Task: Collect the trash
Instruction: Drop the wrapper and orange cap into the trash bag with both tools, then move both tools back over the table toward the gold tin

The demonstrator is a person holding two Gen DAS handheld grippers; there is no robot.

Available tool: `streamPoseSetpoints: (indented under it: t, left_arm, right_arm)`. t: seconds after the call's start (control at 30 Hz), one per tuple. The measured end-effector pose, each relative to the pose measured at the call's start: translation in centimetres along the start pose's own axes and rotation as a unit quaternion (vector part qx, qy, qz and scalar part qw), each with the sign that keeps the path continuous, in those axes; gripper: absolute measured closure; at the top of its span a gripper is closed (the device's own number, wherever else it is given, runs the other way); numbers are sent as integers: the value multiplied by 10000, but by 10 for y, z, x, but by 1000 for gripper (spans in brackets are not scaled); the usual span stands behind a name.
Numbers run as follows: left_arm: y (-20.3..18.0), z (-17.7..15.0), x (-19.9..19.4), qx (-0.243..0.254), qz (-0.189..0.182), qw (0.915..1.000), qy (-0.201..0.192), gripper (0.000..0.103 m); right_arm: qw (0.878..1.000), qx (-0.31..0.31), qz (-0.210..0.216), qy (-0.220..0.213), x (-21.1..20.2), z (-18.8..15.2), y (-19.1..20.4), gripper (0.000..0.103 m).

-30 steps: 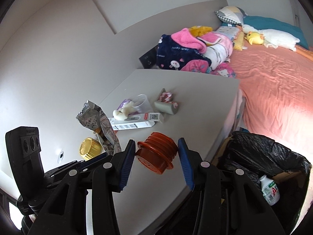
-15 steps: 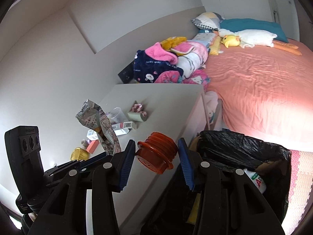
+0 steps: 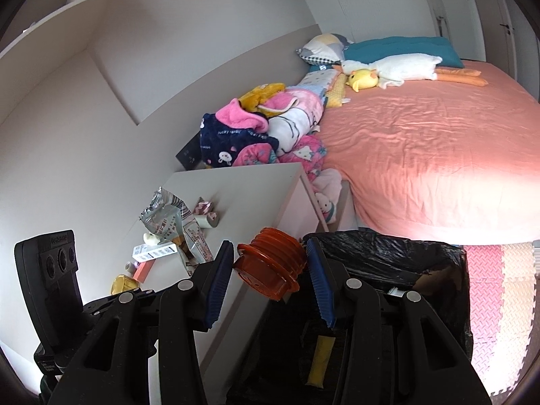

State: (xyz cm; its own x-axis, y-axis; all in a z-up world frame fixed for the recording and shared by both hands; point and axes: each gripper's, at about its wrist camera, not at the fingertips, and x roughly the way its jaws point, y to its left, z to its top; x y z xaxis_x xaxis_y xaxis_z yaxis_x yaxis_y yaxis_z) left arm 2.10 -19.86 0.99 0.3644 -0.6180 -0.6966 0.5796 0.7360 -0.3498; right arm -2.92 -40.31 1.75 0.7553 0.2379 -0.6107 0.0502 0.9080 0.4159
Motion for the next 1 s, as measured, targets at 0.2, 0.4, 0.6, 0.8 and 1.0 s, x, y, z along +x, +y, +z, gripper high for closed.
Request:
streamPoseSetpoints:
  t: [0.2,0.4,0.6,0.8,1.0]
  left_arm:
    - [-1,-3,16,-248,-559,9974,380,11]
    - [-4,-4,22,-289,-556,9967,512,11]
    - [-1,-6,18,-275,-505,9973,464,11]
    - [1,-8,12,-272,-385,9981,395,11]
    - [13,-11,2,-403,-183,9987,249,11]
  right_arm:
    - [9987,333,-189,-342,-18,0,-16,31]
    - [9968,450,-362,-546,-25,4,-23,27]
    - [9971,396,-361,-535,-24,3,-21,27]
    - [9984,291,-229,-434,-16,3,-13,27]
    - [9995,96,-56,-283,-4,2,2,27]
